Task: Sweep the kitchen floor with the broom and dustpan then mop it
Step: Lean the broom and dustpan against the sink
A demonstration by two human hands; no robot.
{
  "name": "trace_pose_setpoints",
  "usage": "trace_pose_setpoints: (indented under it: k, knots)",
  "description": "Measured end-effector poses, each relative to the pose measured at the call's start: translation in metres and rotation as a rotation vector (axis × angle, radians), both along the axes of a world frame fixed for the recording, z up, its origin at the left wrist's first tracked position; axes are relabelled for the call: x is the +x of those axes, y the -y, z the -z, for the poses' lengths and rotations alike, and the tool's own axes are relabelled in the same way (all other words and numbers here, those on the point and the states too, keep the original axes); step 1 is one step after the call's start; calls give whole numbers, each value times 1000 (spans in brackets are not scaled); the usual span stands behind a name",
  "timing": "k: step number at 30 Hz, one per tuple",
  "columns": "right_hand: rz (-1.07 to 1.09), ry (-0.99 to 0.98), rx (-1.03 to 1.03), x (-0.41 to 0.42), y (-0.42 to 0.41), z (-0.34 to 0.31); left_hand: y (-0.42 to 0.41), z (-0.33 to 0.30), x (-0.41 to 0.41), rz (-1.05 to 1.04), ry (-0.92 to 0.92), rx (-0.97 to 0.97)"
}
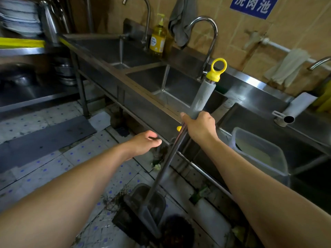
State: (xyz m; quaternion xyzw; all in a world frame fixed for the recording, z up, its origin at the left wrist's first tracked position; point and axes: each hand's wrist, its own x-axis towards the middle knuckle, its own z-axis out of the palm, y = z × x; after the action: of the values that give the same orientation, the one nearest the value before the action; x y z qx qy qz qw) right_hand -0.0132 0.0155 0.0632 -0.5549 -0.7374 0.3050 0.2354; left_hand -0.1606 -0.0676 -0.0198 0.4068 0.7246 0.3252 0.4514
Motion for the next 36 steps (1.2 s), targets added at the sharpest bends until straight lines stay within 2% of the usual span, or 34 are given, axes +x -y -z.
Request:
trace_pose_setpoints:
  k: [15, 20, 29, 36]
  knots:
    - [-59, -134, 164, -9, -28, 40, -42, 90, 14, 31, 36, 215]
    - [-102, -147, 213, -10, -38, 46, -63, 100, 12, -3, 86, 309]
    - [-225, -152, 276, -11, -51, 51, -93, 110, 7, 111, 237, 364]
    - [-276, -123, 326, -11, -55, 52, -101, 118, 7, 132, 247, 472]
